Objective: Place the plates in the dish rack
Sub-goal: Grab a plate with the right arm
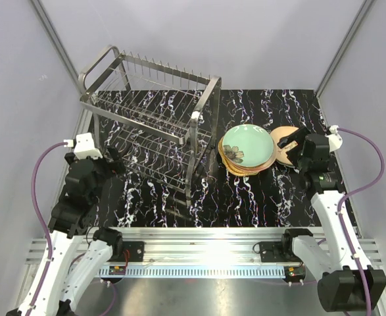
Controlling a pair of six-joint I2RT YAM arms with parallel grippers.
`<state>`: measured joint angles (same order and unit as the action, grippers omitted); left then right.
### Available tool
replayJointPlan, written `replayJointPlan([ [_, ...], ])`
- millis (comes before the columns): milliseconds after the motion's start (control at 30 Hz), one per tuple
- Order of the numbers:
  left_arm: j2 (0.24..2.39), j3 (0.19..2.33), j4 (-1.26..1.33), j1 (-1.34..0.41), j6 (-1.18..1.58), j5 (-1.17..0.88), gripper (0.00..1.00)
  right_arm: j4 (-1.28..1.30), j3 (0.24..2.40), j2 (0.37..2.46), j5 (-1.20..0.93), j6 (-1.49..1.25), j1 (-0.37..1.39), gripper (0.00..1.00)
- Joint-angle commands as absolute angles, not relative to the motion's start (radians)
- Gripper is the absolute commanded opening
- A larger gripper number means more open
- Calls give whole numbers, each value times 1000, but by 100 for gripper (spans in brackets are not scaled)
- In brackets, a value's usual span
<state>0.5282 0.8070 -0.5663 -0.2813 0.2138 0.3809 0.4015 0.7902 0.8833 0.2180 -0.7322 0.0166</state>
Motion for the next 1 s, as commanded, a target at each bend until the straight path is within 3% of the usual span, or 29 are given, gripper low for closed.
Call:
replayJointPlan([
  [0,541,805,-517,-282,206,403,99,332,769,833,215,-756,14,100],
  [233,538,811,-522,-281,210,383,99,255,710,778,213,-623,12,100],
  [700,523,813,-523,-281,213,365,99,276,827,948,74,-486,14,99],
  [933,528,815,-528,-281,216,354,99,296,868,1041,46,-463,14,81],
  [967,526,813,-528,-281,216,356,99,299,873,1057,49,-457,14,75],
])
